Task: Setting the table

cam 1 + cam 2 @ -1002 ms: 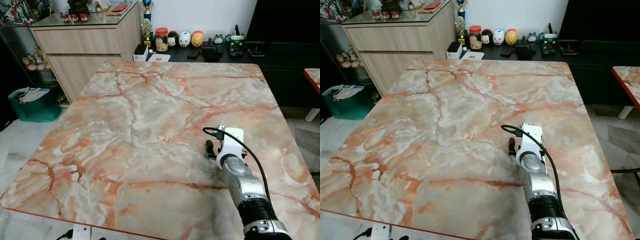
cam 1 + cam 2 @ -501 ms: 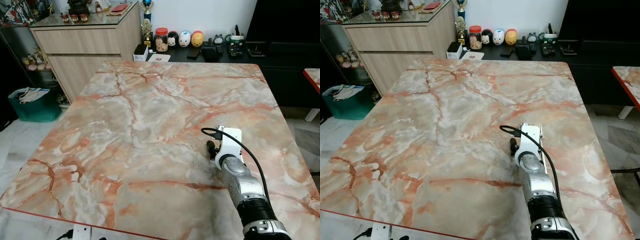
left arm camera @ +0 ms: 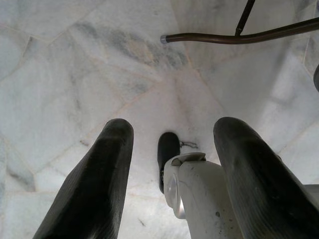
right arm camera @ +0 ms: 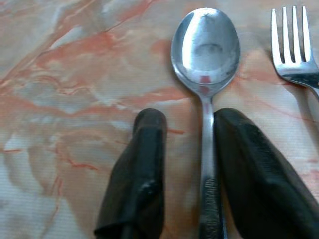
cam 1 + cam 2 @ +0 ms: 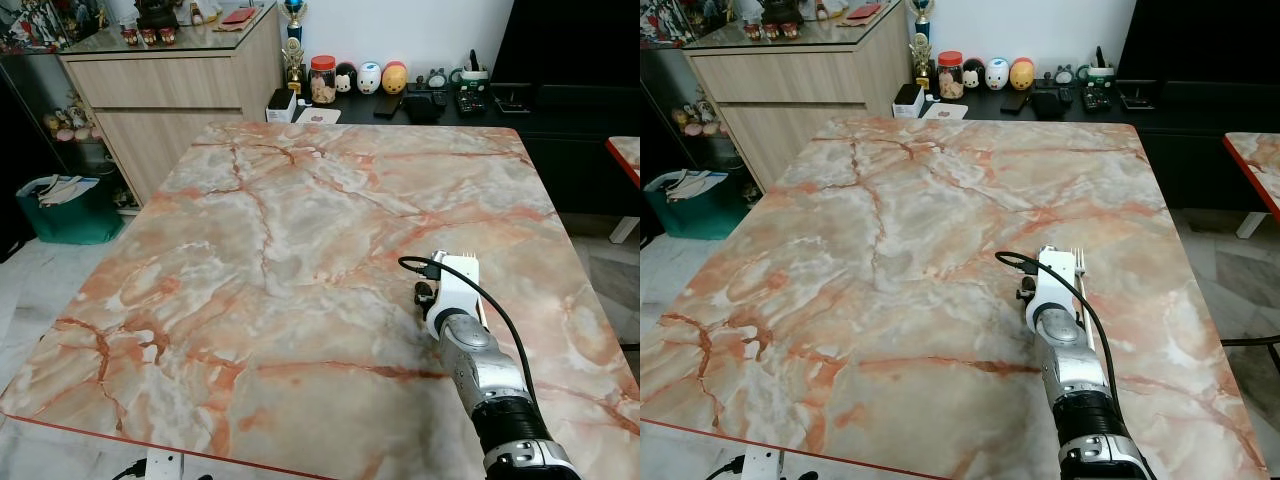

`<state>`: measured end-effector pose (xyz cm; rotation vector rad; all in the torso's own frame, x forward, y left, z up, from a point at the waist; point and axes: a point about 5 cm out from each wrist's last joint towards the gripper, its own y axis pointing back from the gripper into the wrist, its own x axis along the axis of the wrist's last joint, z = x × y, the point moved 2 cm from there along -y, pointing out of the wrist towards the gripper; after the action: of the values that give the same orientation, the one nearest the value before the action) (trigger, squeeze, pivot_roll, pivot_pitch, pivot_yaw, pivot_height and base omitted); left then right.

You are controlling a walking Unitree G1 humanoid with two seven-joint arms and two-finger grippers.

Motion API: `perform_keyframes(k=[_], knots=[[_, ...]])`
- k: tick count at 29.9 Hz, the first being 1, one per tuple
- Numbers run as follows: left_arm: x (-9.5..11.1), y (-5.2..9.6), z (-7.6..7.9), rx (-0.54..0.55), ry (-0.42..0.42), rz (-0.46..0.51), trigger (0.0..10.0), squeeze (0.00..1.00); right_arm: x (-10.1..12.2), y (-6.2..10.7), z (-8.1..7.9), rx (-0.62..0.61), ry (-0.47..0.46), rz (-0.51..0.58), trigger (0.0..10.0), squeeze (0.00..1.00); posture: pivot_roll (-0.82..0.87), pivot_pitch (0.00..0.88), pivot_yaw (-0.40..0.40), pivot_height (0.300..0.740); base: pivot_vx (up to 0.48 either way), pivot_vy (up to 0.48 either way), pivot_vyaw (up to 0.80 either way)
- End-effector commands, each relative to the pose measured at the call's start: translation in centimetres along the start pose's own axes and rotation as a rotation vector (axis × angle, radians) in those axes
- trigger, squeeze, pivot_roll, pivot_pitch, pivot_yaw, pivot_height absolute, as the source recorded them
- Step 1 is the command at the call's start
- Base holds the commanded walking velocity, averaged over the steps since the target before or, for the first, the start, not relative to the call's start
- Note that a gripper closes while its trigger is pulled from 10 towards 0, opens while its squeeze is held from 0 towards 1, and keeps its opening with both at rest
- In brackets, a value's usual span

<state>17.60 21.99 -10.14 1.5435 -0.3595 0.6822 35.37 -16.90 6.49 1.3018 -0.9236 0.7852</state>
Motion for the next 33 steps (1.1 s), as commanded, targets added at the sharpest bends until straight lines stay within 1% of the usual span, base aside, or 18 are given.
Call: perform_keyframes(k=[1, 19, 26, 28, 29, 30, 31, 32, 33], knots=[[-0.4, 0.1, -0.3, 0.005, -0.011, -0.018, 10.0, 0.0, -1.0, 0.0, -0.4, 0.014, 0.004, -0.042, 0.0, 0.0, -0.09, 0.0, 0.055, 0.74, 0.0, 0.0, 0.0], [-0.4, 0.1, -0.2, 0.004, -0.009, -0.014, 10.0, 0.0, -1.0, 0.0, -1.2, 0.052, 0.006, -0.038, 0.0, 0.0, -0.09, 0.0, 0.054, 0.74, 0.0, 0.0, 0.0], [-0.4, 0.1, -0.2, 0.002, -0.009, -0.014, 10.0, 0.0, -0.7, 0.0, -1.7, 0.077, 0.006, -0.02, 0.0, 0.0, -0.09, 0.0, 0.054, 0.74, 0.0, 0.0, 0.0], [-0.4, 0.1, -0.2, 0.002, -0.011, -0.015, 10.0, 0.0, -0.4, 0.1, -2.2, 0.109, 0.064, 0.006, 0.0, 0.0, -0.09, 0.0, 0.054, 0.74, 0.0, 0.0, 0.0], [-0.4, 0.1, -0.2, 0.002, -0.012, -0.015, 10.0, 0.0, -0.3, 0.1, -2.2, 0.105, 0.084, 0.022, 9.5, 0.0, -0.09, 0.0, 0.053, 0.74, 0.0, 0.0, 0.0], [-0.4, 0.1, -0.2, 0.002, -0.011, -0.016, 10.0, 0.0, -0.1, 0.2, -2.2, 0.098, 0.088, 0.047, 10.0, 0.0, -0.09, 0.0, 0.053, 0.74, 0.0, 0.0, 0.0], [-0.5, 0.1, -0.2, 0.003, -0.011, -0.017, 10.0, 0.0, 0.2, 0.2, -2.2, 0.099, 0.073, 0.07, 10.0, 0.0, -0.09, 0.0, 0.053, 0.74, 0.0, 0.0, 0.0], [-0.5, 0.1, -0.2, 0.003, -0.011, -0.017, 10.0, 0.0, 0.2, 0.2, -2.2, 0.099, 0.073, 0.07, 10.0, 0.0, -0.09, 0.0, 0.053, 0.74, 0.0, 0.0, 0.0], [-0.5, 0.1, -0.2, 0.002, -0.01, -0.017, 10.0, 0.0, 1.6, 0.6, -2.1, 0.091, 0.031, 0.166, 10.0, 0.0, -0.08, 0.0, 0.05, 0.74, 0.0, 0.0, 0.0]])
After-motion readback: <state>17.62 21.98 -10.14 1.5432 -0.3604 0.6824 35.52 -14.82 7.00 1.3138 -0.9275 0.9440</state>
